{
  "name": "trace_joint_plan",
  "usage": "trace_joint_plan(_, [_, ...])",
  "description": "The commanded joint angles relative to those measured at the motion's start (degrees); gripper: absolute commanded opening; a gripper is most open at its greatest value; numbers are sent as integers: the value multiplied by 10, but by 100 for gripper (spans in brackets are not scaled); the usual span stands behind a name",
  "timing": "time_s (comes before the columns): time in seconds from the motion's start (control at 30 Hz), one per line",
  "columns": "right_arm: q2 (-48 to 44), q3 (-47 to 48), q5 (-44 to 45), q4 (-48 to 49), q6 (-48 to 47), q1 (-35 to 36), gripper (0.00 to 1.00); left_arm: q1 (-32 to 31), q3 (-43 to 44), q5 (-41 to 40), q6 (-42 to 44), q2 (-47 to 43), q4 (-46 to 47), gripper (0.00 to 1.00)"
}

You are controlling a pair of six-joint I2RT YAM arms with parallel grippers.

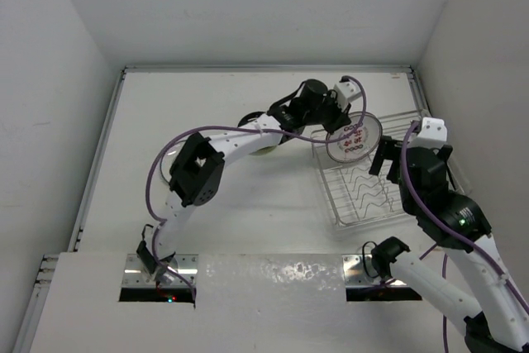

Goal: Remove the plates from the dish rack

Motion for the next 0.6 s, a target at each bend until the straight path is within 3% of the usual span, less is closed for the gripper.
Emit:
trace_joint_plan(0.0, [14,-20,13,42,4,2,99,-3,1,9,-30,-120,53,0])
trace_joint_plan(0.13, [47,-34,19,73,14,2,99,-3,-13,-41,-54,-191,55,0])
trace_joint_plan(0.4, [72,16,-178,213,26,1,99,17,-96,-243,-145,-350,22,0])
trace_joint_plan(0.47, [104,43,-211,216,31,2,99,46,-151,-243,-224,-415,21,0])
trace_joint_plan(0.57, [122,32,-302,260,59,0,99,134,-246,-175,-332,-503,36,0])
